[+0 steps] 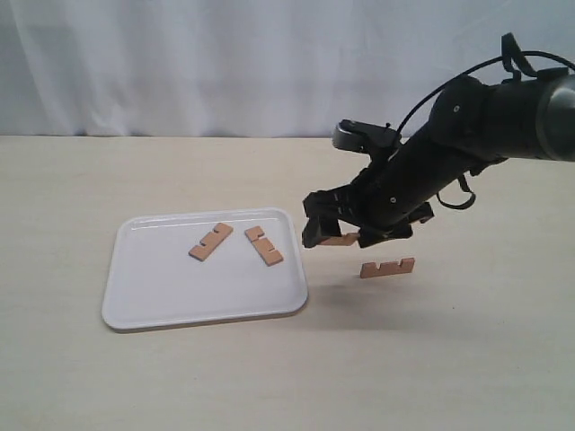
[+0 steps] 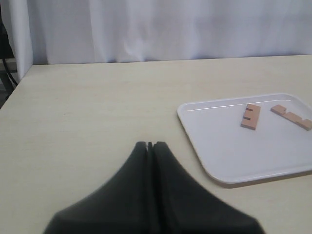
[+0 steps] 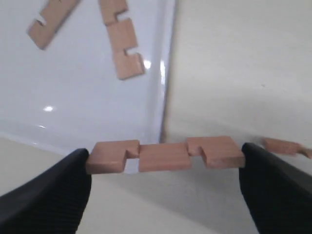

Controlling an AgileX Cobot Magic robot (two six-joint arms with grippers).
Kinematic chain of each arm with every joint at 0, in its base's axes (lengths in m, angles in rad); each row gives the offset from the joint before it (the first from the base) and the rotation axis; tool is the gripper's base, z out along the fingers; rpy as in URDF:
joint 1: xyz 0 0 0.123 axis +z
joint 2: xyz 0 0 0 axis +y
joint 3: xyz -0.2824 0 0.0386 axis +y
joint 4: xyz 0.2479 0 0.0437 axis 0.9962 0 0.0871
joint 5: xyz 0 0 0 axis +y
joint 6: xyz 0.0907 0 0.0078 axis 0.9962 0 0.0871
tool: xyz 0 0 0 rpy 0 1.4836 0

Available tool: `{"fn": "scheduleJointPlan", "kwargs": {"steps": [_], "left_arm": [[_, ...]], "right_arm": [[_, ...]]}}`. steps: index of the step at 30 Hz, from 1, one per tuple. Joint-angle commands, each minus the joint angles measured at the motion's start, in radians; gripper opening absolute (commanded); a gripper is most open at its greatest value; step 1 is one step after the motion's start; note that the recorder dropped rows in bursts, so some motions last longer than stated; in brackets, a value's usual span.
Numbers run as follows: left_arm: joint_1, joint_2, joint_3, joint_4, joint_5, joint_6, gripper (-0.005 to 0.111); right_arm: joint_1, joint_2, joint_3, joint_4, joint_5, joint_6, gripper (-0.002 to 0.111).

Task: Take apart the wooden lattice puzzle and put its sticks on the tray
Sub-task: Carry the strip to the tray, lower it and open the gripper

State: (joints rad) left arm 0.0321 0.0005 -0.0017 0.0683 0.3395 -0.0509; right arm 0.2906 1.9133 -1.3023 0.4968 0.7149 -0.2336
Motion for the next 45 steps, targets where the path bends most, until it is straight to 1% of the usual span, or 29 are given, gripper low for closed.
{"fn": "scheduleJointPlan", "kwargs": {"steps": [1,6,9,18,22,25,35,45], "left_arm": [[0.002,0.0,0.002,0.0,-0.015,0.001,0.0],[0.002,0.0,0.002,0.0,-0.015,0.001,0.0],[0.002,0.0,0.002,0.0,-0.015,0.001,0.0],[0.002,0.0,0.002,0.0,-0.015,0.001,0.0],[0.002,0.0,0.002,0.0,-0.015,0.001,0.0],[0.002,0.0,0.002,0.0,-0.015,0.001,0.0],[0.002,0.0,0.002,0.0,-0.015,0.001,0.0],[0.002,0.0,0.002,0.0,-0.015,0.001,0.0]], "right_arm": [[-0.007,-0.008,0.0,0.176,-0.041,-0.156,0.007],[0.015,-0.008,0.0,0.215,-0.068,-0.201,0.007],[0.056,-0.004,0.0,0.223,-0.118,-0.217,0.007],[0.213,0.082,0.0,0.225,-0.385,-0.245,0.007],[0.267,0.133,0.0,0.225,-0.501,-0.248,0.007],[0.293,0.158,0.0,0.225,-0.553,-0.276,0.007],[0.306,0.219,-0.009,0.225,-0.563,-0.281,0.007],[0.306,0.223,-0.011,0.225,-0.536,-0.278,0.007]]}}
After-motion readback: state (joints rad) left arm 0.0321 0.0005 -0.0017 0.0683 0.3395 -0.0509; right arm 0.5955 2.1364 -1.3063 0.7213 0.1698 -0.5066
